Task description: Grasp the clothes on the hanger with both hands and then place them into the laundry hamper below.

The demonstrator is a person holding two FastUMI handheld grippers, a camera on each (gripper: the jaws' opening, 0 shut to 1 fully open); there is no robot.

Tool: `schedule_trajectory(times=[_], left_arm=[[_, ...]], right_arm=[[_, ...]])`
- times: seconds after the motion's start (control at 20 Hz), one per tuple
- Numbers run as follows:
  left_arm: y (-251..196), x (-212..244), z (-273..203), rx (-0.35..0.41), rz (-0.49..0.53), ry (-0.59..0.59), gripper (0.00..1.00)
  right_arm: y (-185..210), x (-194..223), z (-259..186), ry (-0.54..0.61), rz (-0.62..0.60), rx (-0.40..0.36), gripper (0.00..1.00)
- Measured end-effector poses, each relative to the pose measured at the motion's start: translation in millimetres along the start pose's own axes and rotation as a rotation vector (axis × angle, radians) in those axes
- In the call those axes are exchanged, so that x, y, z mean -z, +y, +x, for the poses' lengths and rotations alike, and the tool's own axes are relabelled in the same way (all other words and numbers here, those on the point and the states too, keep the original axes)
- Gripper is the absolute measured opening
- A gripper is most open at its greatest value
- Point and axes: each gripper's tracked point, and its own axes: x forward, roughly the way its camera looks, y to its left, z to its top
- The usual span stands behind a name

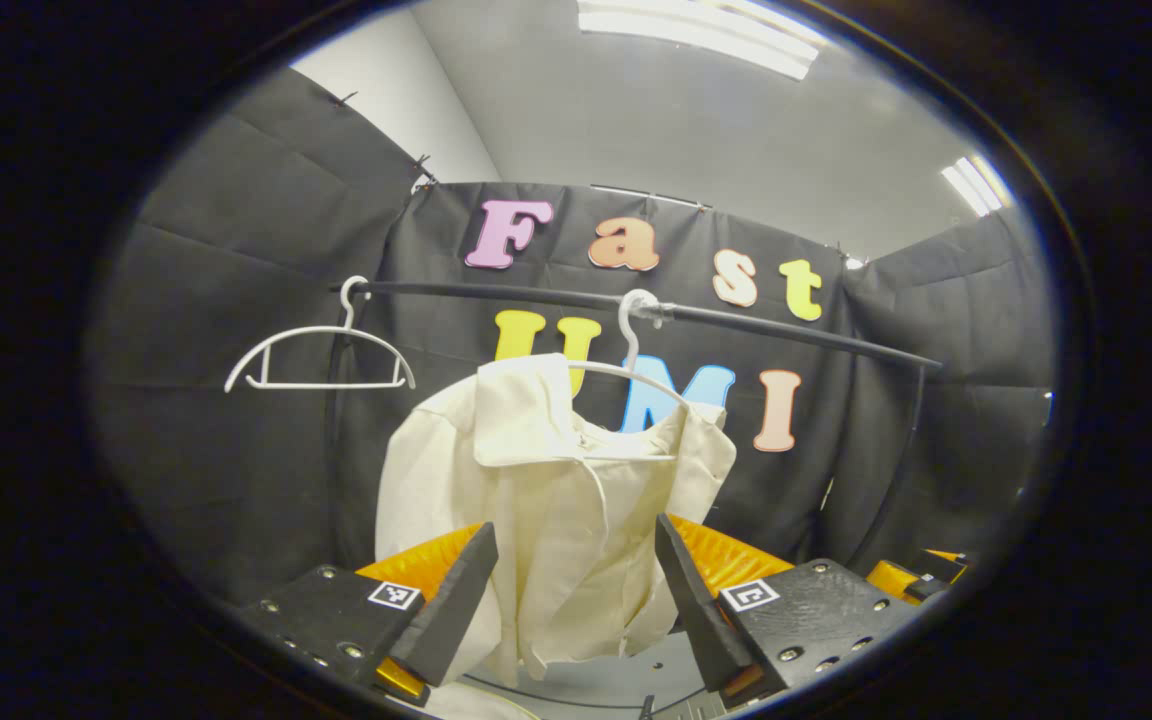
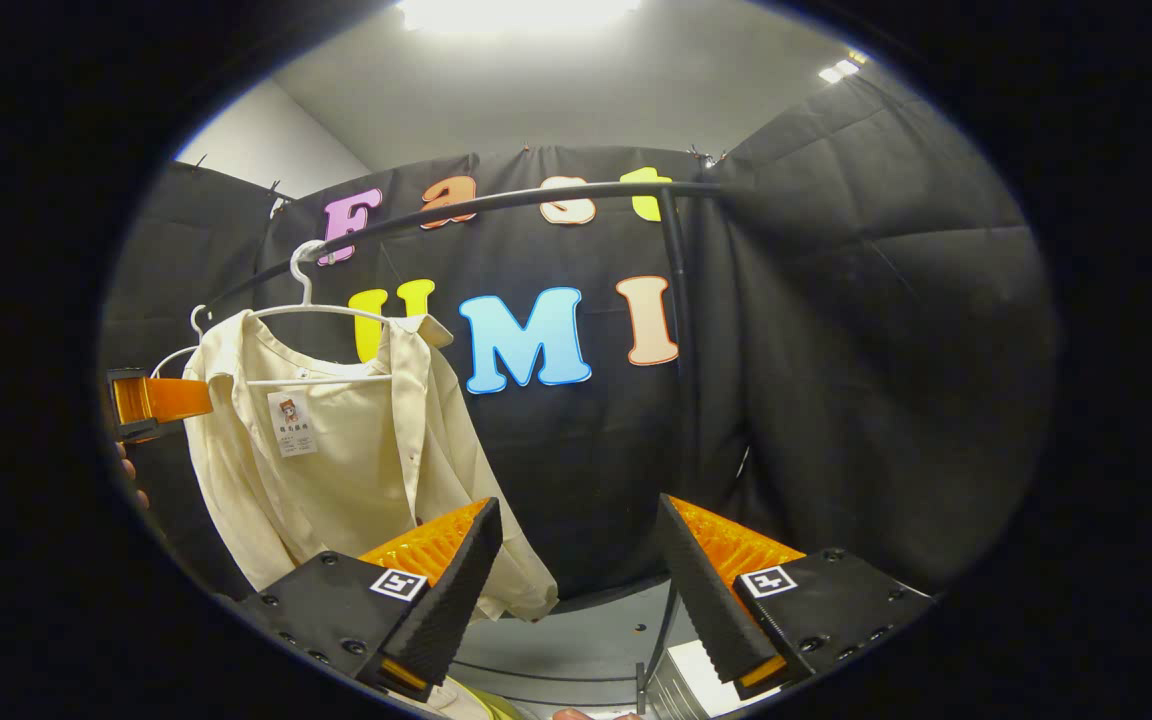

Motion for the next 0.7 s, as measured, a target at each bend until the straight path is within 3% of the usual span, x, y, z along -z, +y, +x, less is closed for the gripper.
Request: schedule_trajectory(times=[0.15, 0.3, 0.5, 0.55, 0.6, 0.65, 0.7], left_arm=[[-9.0, 7.9, 33.7, -0.047, 0.036, 0.008, 0.93], [-7.5, 12.3, 62.0, -0.115, 0.070, 0.008, 0.89], [14.0, 24.3, 94.0, -0.250, 0.107, 0.021, 0.89], [21.1, 28.0, 99.3, -0.288, 0.121, 0.025, 0.93], [29.0, 29.1, 103.4, -0.326, 0.130, 0.023, 0.89], [34.7, 28.5, 106.6, -0.353, 0.133, 0.018, 0.93], [39.3, 26.1, 110.0, -0.378, 0.141, 0.005, 0.93]], right_arm=[[2.0, 3.8, 33.5, 0.008, -0.001, -0.036, 0.98], [6.7, 10.2, 62.5, 0.025, -0.002, -0.082, 0.98], [19.2, 19.1, 88.9, 0.047, -0.014, -0.158, 0.98], [21.6, 21.9, 93.3, 0.055, -0.020, -0.177, 0.98], [23.5, 25.0, 96.9, 0.065, -0.027, -0.196, 0.98], [24.4, 28.7, 99.5, 0.073, -0.031, -0.214, 0.98], [26.5, 31.4, 102.0, 0.080, -0.036, -0.230, 0.93]])
